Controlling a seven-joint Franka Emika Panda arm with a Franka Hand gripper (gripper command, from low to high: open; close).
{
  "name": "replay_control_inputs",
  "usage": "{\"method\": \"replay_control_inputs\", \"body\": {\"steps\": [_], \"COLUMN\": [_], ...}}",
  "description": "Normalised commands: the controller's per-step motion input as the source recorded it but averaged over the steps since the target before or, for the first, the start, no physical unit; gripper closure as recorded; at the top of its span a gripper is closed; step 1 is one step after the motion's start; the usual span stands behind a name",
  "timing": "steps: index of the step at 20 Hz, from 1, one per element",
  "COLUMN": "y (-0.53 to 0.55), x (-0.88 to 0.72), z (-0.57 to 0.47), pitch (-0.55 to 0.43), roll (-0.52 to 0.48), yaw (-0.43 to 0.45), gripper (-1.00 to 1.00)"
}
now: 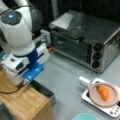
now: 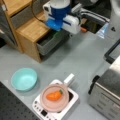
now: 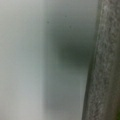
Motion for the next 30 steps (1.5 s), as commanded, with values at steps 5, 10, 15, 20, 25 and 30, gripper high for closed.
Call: {"method": "replay_control_inputs", "body": {"steps": [5,10,15,20,25,30], "y": [0.0,-0.03,-0.03,0.01,0.12,0.24], "x": [-0.03,0.0,-0.01,-0.03,-0.07,-0.07], "z": [-0.26,-0.17,-0.14,-0.15,-0.13,-0.11], "pitch": [-0.073,-0.044,-0.031,-0.018,-0.004,0.001], "roll": [-0.145,-0.115,-0.091,-0.08,-0.075,-0.07], "yaw": [0.072,0.057,0.05,0.021,-0.019,-0.048], "gripper": [-1.0,-1.0,-1.0,-1.0,-1.0,-1.0]}}
